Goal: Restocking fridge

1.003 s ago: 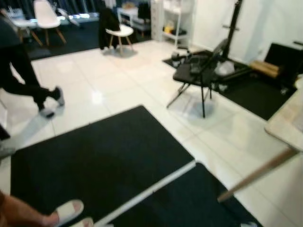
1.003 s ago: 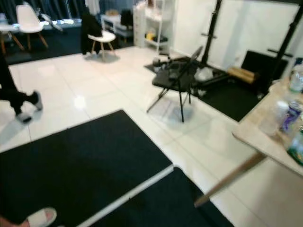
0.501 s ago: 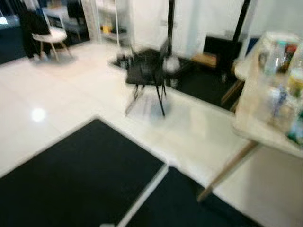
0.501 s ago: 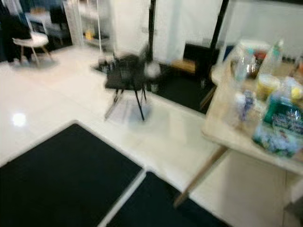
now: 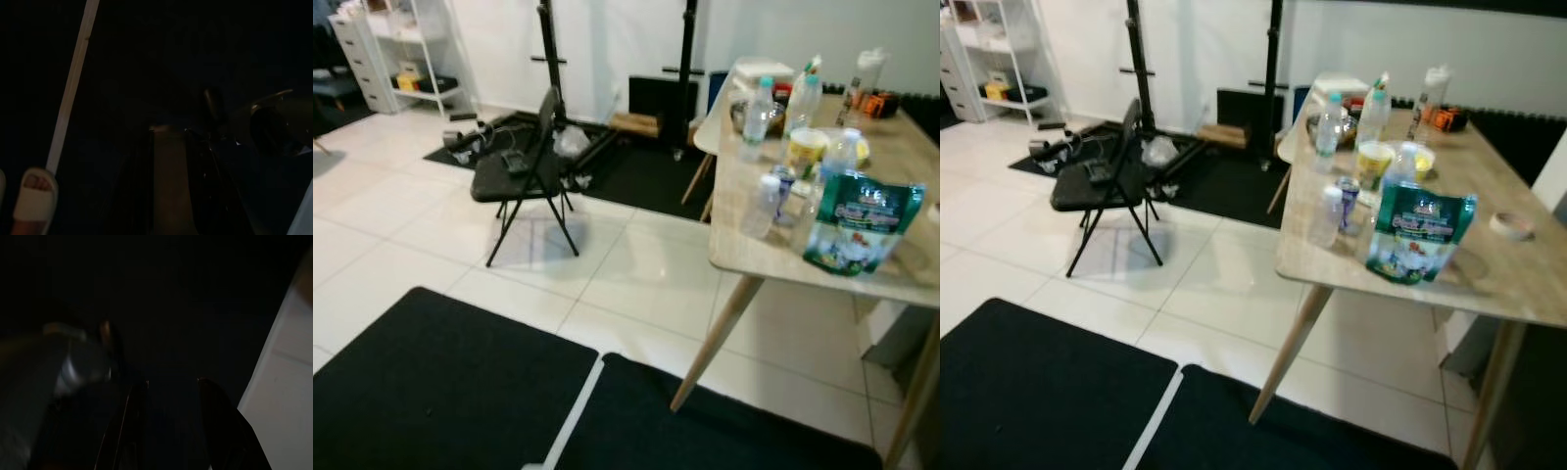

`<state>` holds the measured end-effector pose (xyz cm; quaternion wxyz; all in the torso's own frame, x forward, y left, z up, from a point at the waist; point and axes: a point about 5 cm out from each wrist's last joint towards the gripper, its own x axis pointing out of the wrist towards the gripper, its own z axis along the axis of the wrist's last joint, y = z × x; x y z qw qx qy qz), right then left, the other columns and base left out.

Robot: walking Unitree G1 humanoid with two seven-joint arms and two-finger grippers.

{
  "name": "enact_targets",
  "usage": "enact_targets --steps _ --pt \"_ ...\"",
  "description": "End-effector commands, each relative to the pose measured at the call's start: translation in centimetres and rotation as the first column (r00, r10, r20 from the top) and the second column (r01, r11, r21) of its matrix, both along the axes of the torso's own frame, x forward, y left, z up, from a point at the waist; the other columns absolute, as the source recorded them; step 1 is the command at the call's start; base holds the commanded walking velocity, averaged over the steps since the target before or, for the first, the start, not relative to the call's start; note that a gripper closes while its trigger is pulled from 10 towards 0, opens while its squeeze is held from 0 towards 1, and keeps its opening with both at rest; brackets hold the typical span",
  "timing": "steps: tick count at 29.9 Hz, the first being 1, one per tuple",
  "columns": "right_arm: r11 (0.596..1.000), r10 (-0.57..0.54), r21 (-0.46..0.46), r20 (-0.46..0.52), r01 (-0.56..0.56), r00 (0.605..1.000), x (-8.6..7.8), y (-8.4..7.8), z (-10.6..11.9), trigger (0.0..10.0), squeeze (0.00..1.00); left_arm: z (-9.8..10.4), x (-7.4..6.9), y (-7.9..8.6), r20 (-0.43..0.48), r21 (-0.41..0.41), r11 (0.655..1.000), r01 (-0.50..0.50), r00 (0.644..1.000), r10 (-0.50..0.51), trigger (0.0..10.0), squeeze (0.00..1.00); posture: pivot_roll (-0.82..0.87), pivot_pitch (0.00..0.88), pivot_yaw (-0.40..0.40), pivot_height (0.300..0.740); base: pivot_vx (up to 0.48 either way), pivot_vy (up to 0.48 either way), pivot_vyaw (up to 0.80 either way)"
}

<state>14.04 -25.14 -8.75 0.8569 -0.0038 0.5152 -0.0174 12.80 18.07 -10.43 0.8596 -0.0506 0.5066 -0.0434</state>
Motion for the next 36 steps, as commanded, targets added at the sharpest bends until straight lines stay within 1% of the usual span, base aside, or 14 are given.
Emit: enact_targets --steps 1,3,10,21,24,28,30,36 --pt "1.0 -0.009 0.018 -0.019 0.009 1.0 -0.56 0.64 -0.4 10.0 0.0 -0.36 -1.17 0.31 -0.042 0.007 1.0 -0.009 0.999 0.009 10.0 0.0 -0.08 0.028 -0.007 0.74 0.251 0.0 -0.79" --pt "1.0 -0.009 0.017 -0.02 0.01 1.0 -0.56 0.64 -0.4 10.0 0.0 -0.36 -1.17 0.3 -0.042 0.007 1.0 -0.01 0.999 0.01 10.0 0.0 -0.08 0.028 -0.007 0.74 0.251 0.0 -0.79" --pt "1.0 -0.012 0.018 -0.02 0.013 1.0 -0.59 0.64 -0.41 10.0 0.0 -0.36 -1.12 0.36 -0.04 0.011 0.999 -0.033 0.999 0.034 10.0 0.0 -0.08 0.028 -0.007 0.74 0.0 0.0 -0.79" --pt "1.0 -0.014 0.017 -0.016 0.014 1.0 -0.56 0.71 -0.42 10.0 0.0 -0.33 -1.03 0.32 -0.038 0.004 1.0 -0.025 0.999 0.025 10.0 0.0 -0.08 0.025 -0.006 0.74 0.0 0.0 -0.79" --pt "1.0 -0.015 0.012 -0.001 0.015 1.0 -0.41 0.7 -0.35 10.0 0.0 -0.32 -1.05 0.35 -0.038 0.004 1.0 -0.025 0.999 0.025 10.0 0.0 -0.08 0.024 -0.006 0.74 0.0 0.0 -0.79" --pt "0.999 -0.042 0.025 0.022 0.041 0.999 -0.17 0.67 -0.24 10.0 0.0 -0.33 -1.09 0.42 -0.038 0.007 1.0 -0.021 0.999 0.022 10.0 0.0 -0.08 0.024 -0.006 0.74 0.0 0.0 -0.78" --pt "0.999 -0.026 0.02 0.021 0.026 0.999 -0.12 0.7 -0.22 10.0 0.0 -0.34 -1.14 0.42 -0.041 0.003 1.0 -0.02 0.999 0.02 10.0 0.0 -0.08 0.024 -0.006 0.74 0.0 0.0 0.0" --pt "0.999 -0.021 0.031 0.029 0.02 0.999 -0.03 0.81 -0.19 10.0 0.0 -0.31 -1.08 0.53 -0.039 0.009 1.0 -0.027 0.999 0.027 10.0 0.0 -0.08 0.024 -0.006 0.74 0.0 -0.347 0.0"
